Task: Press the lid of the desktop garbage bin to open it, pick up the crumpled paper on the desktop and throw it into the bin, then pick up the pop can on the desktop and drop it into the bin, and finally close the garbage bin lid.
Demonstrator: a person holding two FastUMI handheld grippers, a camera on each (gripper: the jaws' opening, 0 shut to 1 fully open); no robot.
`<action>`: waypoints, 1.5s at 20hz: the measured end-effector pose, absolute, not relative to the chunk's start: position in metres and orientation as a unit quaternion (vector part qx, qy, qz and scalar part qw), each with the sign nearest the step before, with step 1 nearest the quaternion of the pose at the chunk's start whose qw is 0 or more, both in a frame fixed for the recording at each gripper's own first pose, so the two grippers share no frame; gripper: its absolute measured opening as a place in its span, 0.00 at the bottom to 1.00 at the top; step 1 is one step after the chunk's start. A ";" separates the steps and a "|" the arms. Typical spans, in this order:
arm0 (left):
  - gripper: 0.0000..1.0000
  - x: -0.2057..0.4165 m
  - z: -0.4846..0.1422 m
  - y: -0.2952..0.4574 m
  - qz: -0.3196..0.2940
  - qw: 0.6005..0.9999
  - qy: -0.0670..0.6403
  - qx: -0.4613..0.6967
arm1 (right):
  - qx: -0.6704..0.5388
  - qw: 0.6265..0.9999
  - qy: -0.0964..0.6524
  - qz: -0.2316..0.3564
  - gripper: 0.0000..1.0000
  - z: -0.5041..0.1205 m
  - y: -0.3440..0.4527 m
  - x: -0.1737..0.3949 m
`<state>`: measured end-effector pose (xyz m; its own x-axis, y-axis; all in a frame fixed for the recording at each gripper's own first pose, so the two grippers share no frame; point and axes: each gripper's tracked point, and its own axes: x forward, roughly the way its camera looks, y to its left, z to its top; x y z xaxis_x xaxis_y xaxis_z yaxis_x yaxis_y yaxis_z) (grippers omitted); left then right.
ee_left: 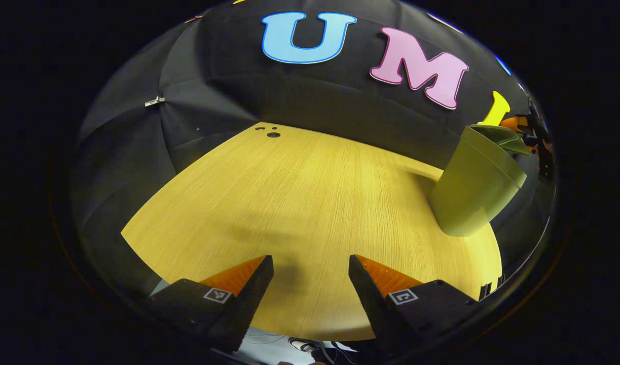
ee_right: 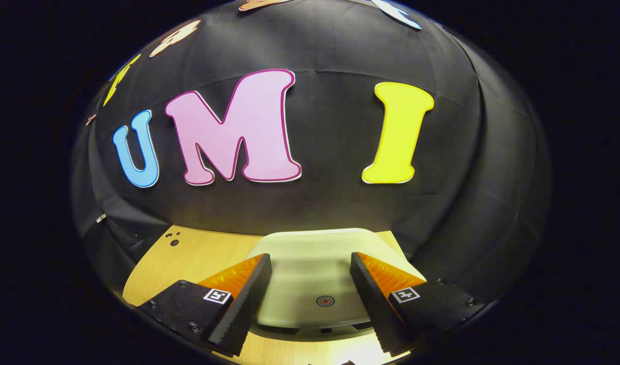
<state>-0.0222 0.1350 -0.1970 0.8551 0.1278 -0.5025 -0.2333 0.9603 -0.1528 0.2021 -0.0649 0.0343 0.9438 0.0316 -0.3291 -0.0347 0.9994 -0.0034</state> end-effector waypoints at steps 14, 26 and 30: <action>0.96 -0.026 -0.214 0.121 0.087 0.953 0.274 -0.096 | -0.019 0.990 0.142 0.009 0.98 0.000 -0.071 0.180; 0.96 -0.014 -0.211 0.097 0.069 0.957 0.269 -0.084 | -0.021 0.993 0.113 0.027 0.99 -0.002 -0.069 0.182; 0.96 0.004 -0.169 0.093 0.060 0.972 0.219 -0.063 | 0.009 0.995 0.103 0.003 0.98 0.008 -0.080 0.176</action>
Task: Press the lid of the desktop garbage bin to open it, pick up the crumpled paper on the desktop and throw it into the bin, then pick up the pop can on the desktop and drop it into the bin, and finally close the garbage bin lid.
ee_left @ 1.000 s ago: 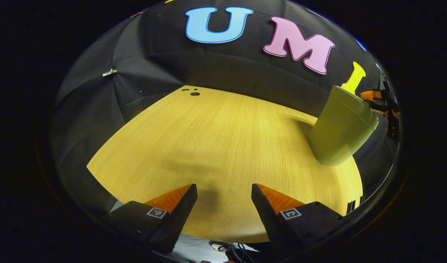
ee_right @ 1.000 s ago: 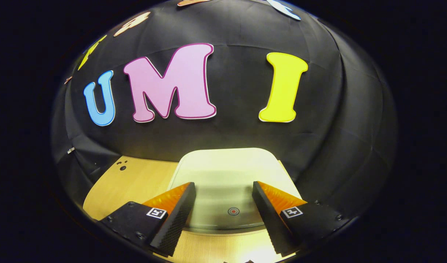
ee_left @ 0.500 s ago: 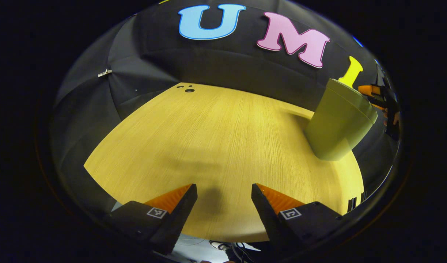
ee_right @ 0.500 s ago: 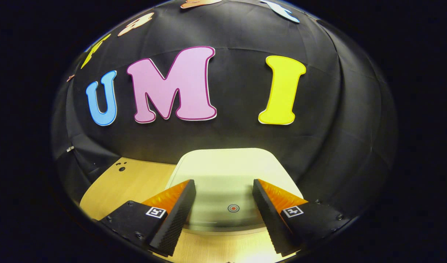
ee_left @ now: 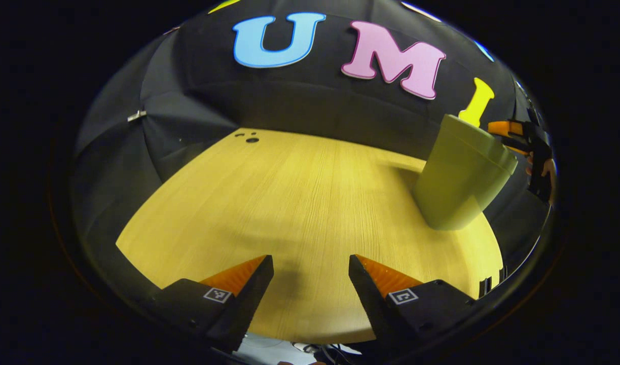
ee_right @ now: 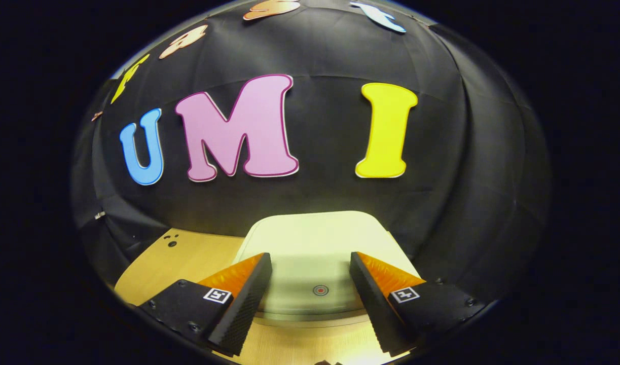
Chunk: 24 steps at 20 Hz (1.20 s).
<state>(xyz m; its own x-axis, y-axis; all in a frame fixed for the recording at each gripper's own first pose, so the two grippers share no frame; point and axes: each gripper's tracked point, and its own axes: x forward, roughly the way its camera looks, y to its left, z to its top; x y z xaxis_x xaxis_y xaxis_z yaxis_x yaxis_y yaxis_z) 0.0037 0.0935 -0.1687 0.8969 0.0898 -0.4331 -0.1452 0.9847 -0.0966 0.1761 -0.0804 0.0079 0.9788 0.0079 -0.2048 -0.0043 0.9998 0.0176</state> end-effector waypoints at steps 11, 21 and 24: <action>0.96 0.033 -0.037 0.066 0.032 0.995 0.089 -0.037 | -0.040 0.999 0.032 0.017 0.99 0.047 -0.058 0.124; 0.96 0.015 0.005 0.048 0.030 0.999 0.009 -0.014 | -0.063 0.994 0.036 0.077 0.98 0.016 0.008 0.047; 0.96 0.011 -0.003 0.049 0.031 0.999 0.015 -0.024 | -0.069 0.993 0.037 0.089 0.98 0.013 0.018 0.036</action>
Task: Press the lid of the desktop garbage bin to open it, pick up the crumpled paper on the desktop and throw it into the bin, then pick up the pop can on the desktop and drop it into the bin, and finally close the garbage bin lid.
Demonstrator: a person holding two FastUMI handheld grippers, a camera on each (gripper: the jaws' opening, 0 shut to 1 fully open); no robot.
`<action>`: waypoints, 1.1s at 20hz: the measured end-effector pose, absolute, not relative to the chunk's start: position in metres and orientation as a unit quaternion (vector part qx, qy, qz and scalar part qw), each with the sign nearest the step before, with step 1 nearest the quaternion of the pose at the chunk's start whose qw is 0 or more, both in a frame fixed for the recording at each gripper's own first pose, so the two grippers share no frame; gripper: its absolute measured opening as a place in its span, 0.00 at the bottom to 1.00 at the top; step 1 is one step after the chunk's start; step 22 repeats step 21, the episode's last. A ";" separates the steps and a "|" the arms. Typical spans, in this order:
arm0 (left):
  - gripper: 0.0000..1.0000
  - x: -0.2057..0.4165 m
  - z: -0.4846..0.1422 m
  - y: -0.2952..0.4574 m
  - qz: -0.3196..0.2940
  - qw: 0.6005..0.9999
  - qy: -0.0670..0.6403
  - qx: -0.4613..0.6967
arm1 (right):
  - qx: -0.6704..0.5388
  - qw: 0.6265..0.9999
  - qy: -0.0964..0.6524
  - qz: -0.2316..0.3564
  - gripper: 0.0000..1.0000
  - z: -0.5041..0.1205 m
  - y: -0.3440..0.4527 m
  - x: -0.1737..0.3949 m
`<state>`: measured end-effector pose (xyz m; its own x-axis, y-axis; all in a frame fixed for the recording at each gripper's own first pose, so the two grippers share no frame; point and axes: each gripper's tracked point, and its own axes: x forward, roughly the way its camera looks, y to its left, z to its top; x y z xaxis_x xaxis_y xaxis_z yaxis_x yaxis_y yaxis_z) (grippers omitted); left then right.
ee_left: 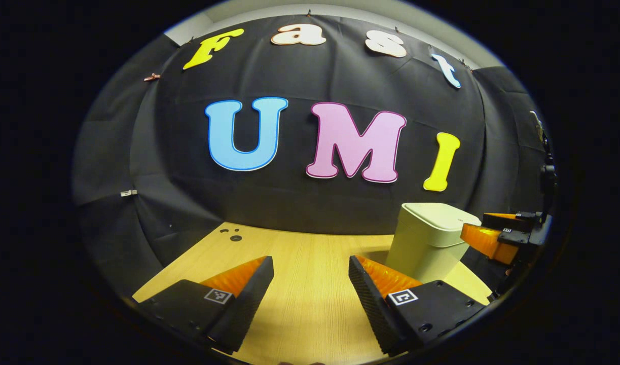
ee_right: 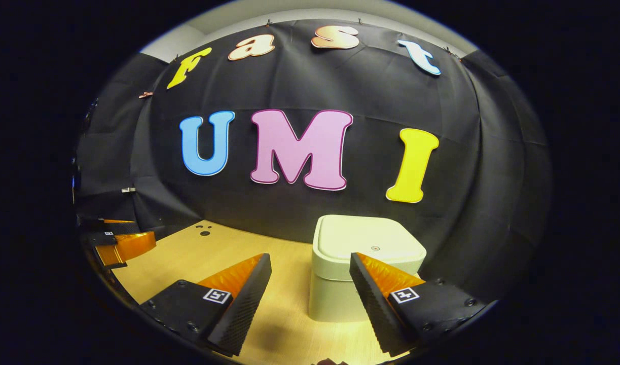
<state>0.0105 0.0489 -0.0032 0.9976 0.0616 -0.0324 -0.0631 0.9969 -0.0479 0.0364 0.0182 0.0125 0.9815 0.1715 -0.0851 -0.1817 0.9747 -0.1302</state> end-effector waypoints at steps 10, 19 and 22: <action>0.96 -0.004 0.011 0.075 0.025 1.000 -0.010 0.013 | -0.073 0.992 0.042 0.099 0.98 0.015 0.044 0.017; 0.96 -0.008 0.018 0.089 0.000 1.000 -0.022 -0.008 | -0.069 0.995 0.034 0.068 0.98 0.025 0.051 0.013; 0.96 -0.011 0.015 0.094 0.004 1.000 -0.018 -0.009 | -0.071 0.995 0.023 0.067 0.98 0.031 0.052 0.009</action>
